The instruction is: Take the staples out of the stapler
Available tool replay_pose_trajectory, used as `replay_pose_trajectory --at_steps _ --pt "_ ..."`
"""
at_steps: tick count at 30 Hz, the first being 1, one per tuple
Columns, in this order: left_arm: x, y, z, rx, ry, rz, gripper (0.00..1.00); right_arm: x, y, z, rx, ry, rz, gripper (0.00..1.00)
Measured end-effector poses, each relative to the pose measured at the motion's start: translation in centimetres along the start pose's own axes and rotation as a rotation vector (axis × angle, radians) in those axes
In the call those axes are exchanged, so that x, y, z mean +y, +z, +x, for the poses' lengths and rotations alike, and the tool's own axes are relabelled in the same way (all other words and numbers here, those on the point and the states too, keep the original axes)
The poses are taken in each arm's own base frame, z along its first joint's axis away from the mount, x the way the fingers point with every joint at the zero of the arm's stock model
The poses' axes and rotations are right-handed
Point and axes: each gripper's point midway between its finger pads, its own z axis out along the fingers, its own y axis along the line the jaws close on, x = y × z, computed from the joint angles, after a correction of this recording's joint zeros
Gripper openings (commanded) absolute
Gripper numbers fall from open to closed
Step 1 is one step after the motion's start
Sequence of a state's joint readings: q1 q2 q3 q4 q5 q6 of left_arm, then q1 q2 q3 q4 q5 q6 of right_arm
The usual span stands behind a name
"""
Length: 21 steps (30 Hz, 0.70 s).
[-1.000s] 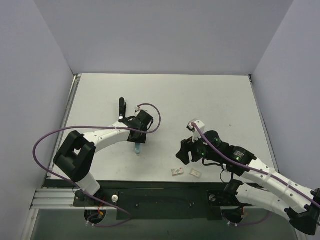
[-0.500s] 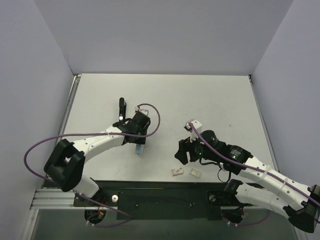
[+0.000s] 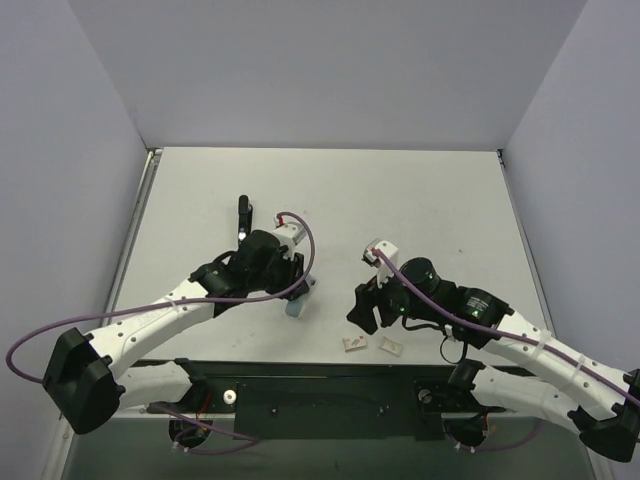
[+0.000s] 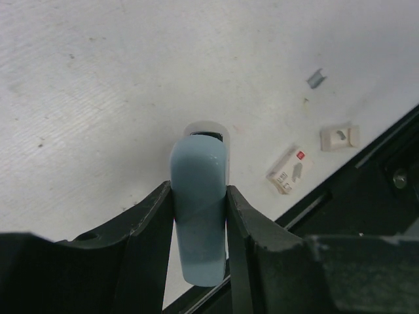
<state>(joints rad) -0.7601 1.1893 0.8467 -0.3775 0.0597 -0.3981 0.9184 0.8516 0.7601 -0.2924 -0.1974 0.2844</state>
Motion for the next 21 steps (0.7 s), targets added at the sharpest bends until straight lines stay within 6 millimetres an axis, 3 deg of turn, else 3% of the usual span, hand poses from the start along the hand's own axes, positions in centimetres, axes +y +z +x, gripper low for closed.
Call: replay_pose_trajectory --at_steps 11,21 --pt "-7.3 -3.5 1.3 -0.006 0.074 0.380 0.00 5.5 -2.3 -1.7 0.015 -0.251 -0.185 0.59" --pt "-12.3 -7.4 2.7 -0.026 0.192 0.618 0.00 7.7 -2.9 -2.8 0.028 -0.346 -0.284 0.57"
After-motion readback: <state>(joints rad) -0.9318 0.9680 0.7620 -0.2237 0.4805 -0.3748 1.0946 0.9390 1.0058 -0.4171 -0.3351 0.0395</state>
